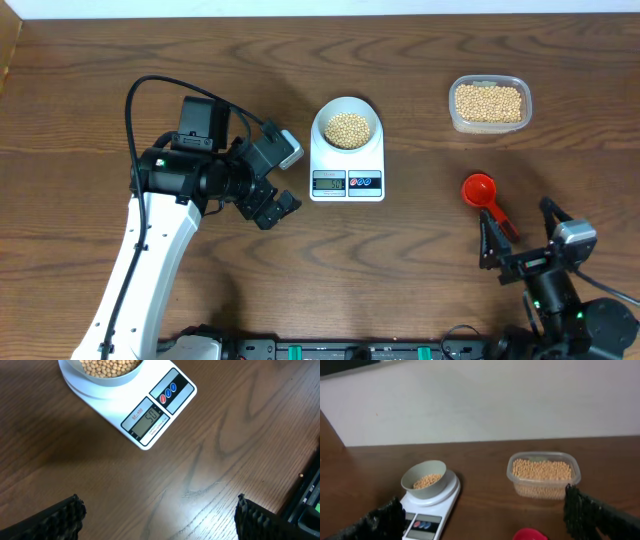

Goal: Scoop item into bowl and weigh 50g on scale

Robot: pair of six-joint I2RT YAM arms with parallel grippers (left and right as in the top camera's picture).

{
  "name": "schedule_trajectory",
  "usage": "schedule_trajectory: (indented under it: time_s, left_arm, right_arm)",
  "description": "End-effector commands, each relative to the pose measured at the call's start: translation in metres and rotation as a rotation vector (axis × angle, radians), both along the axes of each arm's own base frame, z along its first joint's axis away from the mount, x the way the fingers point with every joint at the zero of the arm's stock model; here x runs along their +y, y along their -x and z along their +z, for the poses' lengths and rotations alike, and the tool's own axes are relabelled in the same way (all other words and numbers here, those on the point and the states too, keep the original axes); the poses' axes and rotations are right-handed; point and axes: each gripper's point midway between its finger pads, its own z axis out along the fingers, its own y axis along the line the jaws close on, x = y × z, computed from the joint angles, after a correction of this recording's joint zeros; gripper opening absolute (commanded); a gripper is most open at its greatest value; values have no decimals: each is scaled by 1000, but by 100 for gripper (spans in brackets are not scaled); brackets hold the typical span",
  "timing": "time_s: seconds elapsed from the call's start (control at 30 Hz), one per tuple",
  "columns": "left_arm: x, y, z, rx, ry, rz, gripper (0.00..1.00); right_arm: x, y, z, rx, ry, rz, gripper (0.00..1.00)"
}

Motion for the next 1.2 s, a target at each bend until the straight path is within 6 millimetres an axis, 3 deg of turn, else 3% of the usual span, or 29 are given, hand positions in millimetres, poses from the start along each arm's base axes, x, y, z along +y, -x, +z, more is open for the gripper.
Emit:
schedule_trajectory:
  time_s: [0.0, 0.37, 0.63, 1.17]
  left_arm:
    - [1, -1, 8, -29, -1, -5, 98]
    - [1, -1, 8, -29, -1, -5, 98]
    - [1, -1, 8, -29, -1, -5, 98]
    - [1, -1, 8, -29, -1, -5, 98]
  right_arm:
    - [0, -1, -4, -21, 20, 2, 99]
    - [11, -6, -17, -10, 18, 44, 99]
    - [11, -22, -34, -122, 44, 51, 99]
    - [12, -25, -37, -154, 40, 36, 99]
